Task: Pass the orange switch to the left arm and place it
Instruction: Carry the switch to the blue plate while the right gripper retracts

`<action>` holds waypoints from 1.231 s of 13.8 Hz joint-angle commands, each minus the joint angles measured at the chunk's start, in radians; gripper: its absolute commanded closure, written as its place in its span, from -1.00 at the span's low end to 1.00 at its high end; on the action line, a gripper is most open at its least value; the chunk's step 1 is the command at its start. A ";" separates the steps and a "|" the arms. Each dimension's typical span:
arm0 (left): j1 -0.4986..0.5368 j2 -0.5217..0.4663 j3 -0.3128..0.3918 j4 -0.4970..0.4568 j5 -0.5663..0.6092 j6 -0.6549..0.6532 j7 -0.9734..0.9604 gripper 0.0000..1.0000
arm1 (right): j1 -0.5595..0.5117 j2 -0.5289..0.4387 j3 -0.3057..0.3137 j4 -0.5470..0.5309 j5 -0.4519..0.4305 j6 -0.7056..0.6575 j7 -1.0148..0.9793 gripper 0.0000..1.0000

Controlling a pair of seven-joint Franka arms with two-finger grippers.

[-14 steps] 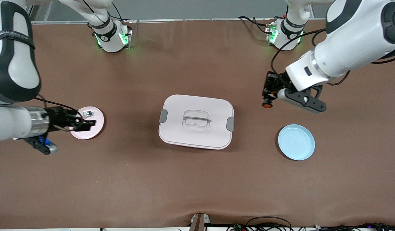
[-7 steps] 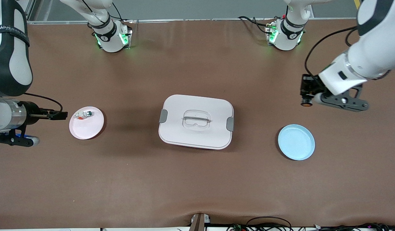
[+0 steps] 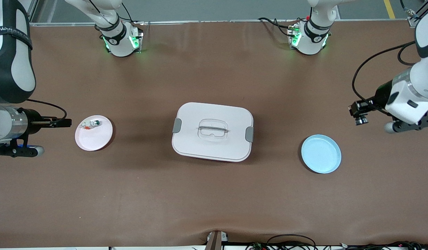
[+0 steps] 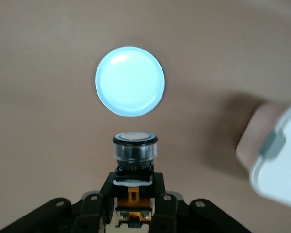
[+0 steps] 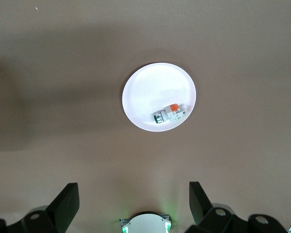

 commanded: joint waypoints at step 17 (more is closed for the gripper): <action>0.105 0.208 -0.002 -0.416 0.219 0.781 -0.949 1.00 | -0.025 -0.085 0.021 -0.003 -0.009 -0.099 0.005 -1.00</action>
